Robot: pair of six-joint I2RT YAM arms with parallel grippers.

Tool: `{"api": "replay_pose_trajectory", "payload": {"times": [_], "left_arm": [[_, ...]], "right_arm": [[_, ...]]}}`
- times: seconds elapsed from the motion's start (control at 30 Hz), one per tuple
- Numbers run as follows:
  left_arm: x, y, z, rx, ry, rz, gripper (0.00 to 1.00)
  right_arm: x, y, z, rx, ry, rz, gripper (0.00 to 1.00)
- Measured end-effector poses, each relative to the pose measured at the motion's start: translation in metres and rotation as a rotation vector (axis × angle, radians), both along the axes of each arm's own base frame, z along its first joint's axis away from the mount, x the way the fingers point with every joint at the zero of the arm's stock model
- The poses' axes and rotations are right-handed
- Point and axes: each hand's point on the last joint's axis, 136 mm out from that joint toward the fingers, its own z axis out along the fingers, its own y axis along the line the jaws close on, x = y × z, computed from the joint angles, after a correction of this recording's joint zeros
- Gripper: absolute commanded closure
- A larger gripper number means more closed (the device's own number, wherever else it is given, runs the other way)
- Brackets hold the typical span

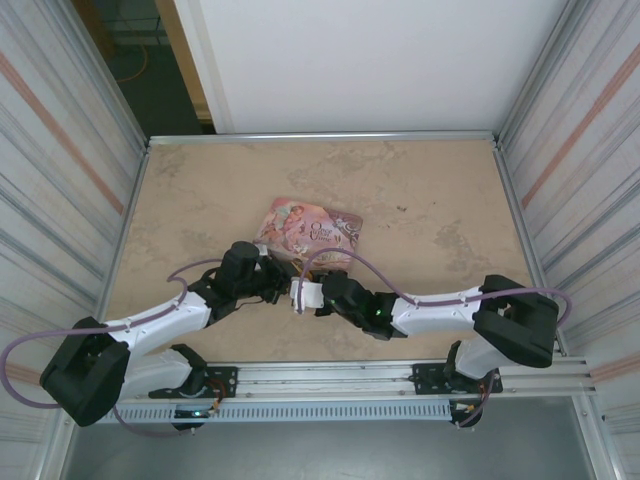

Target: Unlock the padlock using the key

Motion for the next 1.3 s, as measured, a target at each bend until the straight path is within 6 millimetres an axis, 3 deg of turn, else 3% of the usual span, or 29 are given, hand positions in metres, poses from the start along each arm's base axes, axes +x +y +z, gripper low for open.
{"api": "replay_pose_trajectory", "payload": {"times": [0.33, 0.57, 0.9, 1.3], "left_arm": [[0.0008, 0.0006, -0.0002, 0.002, -0.001, 0.005, 1.0], [0.0035, 0.0031, -0.0013, 0.011, -0.005, 0.023, 1.0], [0.0066, 0.0033, 0.0012, 0.005, -0.015, 0.037, 1.0], [0.0058, -0.0027, 0.0028, -0.003, -0.043, 0.055, 1.0]], "right_arm": [[0.0018, 0.0039, -0.003, 0.009, -0.002, -0.007, 0.88], [0.0038, 0.0061, -0.004, 0.041, 0.006, -0.039, 1.0], [0.0075, 0.0057, -0.0006, 0.138, 0.059, -0.118, 1.0], [0.0064, 0.001, 0.0004, 0.373, 0.266, -0.253, 1.0]]}}
